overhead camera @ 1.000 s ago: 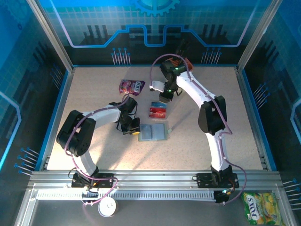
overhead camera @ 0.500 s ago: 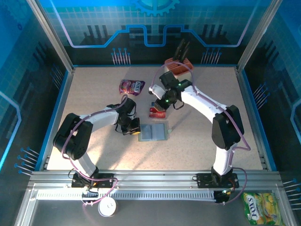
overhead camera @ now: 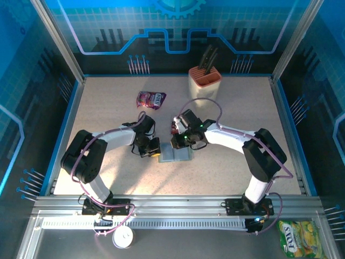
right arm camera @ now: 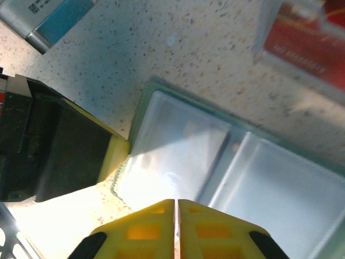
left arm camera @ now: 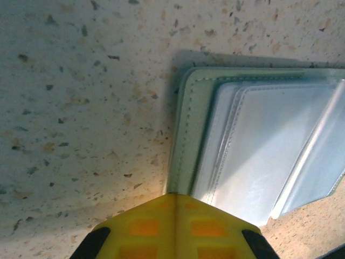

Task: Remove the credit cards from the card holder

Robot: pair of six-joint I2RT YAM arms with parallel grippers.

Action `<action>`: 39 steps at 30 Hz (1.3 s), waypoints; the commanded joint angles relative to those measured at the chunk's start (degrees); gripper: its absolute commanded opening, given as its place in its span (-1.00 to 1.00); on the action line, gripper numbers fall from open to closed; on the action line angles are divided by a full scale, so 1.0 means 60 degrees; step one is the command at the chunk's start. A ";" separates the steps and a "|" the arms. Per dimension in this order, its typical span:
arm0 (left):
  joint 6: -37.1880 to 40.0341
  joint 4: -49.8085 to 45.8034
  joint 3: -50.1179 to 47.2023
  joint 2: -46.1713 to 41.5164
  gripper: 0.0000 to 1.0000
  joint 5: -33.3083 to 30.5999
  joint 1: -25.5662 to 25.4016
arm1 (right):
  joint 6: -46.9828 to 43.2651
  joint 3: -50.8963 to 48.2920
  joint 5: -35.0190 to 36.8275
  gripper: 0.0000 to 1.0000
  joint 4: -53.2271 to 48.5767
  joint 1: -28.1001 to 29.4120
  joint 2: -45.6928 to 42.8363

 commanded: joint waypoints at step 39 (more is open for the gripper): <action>-0.0139 0.0085 -0.0521 -0.0056 -1.00 0.0025 0.0023 | 0.2417 0.0050 -0.2017 -0.46 0.0909 0.0122 0.1606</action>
